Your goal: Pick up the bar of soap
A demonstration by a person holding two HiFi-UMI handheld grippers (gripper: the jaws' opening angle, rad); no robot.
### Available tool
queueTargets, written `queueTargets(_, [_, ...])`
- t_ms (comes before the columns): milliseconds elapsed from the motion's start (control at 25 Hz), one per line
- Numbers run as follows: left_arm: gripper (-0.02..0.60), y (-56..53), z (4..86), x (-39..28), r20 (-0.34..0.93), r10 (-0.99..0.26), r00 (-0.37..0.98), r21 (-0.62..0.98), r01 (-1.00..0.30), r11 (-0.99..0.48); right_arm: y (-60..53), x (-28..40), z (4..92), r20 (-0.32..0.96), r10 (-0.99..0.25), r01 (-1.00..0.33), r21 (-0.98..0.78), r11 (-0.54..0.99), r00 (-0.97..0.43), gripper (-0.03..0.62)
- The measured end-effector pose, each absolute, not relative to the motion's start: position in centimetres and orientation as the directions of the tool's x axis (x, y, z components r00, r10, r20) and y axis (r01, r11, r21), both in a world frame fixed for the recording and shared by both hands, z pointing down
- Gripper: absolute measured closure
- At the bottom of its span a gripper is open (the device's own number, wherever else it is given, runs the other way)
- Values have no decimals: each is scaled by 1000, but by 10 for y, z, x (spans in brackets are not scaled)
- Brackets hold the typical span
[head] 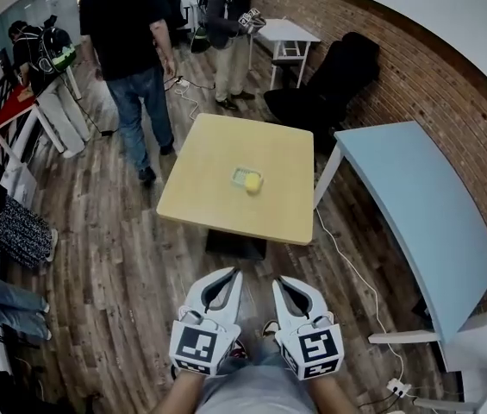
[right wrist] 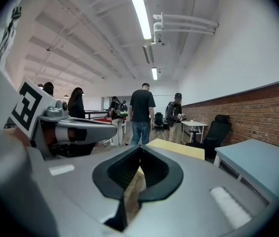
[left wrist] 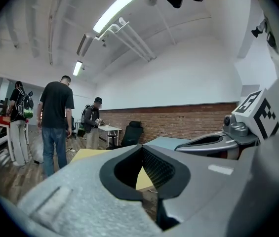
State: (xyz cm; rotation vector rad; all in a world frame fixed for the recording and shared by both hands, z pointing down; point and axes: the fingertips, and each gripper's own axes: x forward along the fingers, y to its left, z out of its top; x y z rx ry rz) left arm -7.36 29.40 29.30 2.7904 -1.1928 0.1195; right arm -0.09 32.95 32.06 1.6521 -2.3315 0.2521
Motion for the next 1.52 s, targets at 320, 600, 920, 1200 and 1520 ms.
queueTargets(320, [577,269,306,-60,146,-701,698,65,-713,-698,304,12,329,326,-899,-950,3,311,-293,591])
queueTargets(600, [577,234,316,-43,172,-704,689,64,-721,-690,267,31,338,337,-892,-948,-11,318,-303,591])
queueTargets(920, [577,175,328,-6,214,-700,681,78,-726,-683,205,62,355,369,-870,-938,-18,345,-328,591])
queueTargets(1200, [577,124,339,29,242,-704,668,88,-738,-669,149,88,359,375,-848,-919,-29,394,-375,591])
queueTargets(1520, [577,81,361,59,293,-715,635,105,-765,-636,97,113,370,382,-817,-892,-49,449,-432,591])
